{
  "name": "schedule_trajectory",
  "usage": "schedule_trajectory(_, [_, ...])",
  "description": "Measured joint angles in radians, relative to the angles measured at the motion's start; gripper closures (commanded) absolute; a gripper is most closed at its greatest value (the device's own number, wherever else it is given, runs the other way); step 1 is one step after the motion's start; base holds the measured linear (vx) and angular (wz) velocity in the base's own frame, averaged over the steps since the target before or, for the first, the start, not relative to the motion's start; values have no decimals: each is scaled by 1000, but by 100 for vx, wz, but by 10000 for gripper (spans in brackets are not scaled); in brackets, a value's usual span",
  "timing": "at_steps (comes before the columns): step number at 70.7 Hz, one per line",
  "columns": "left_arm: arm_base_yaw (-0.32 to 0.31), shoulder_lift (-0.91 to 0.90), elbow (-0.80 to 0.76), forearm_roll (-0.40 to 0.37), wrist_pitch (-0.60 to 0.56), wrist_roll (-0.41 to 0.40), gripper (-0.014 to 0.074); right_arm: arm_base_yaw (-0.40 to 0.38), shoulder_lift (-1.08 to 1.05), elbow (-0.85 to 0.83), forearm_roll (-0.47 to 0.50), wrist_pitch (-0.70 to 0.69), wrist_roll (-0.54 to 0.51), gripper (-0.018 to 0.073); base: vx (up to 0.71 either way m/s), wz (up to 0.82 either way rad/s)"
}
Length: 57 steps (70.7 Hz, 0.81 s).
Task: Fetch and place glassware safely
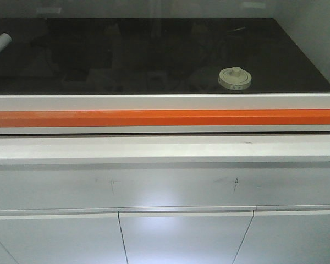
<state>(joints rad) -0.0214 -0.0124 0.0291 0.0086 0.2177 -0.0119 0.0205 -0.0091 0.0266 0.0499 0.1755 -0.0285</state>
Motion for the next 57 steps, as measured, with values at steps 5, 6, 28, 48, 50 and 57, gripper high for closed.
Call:
schedule_trajectory(5, [0,0,0,0,0,0,603,0,0,0,0,0,0,563,0,0])
schedule_trajectory(6, [0,0,0,0,0,0,603,0,0,0,0,0,0,563,0,0])
schedule_trajectory(28, [0,0,0,0,0,0,603,0,0,0,0,0,0,563,0,0])
schedule_trajectory(48, [0,0,0,0,0,0,603,0,0,0,0,0,0,563,0,0])
schedule_trajectory(50, [0,0,0,0,0,0,603,0,0,0,0,0,0,563,0,0])
schedule_trajectory(57, [0,0,0,0,0,0,603,0,0,0,0,0,0,563,0,0])
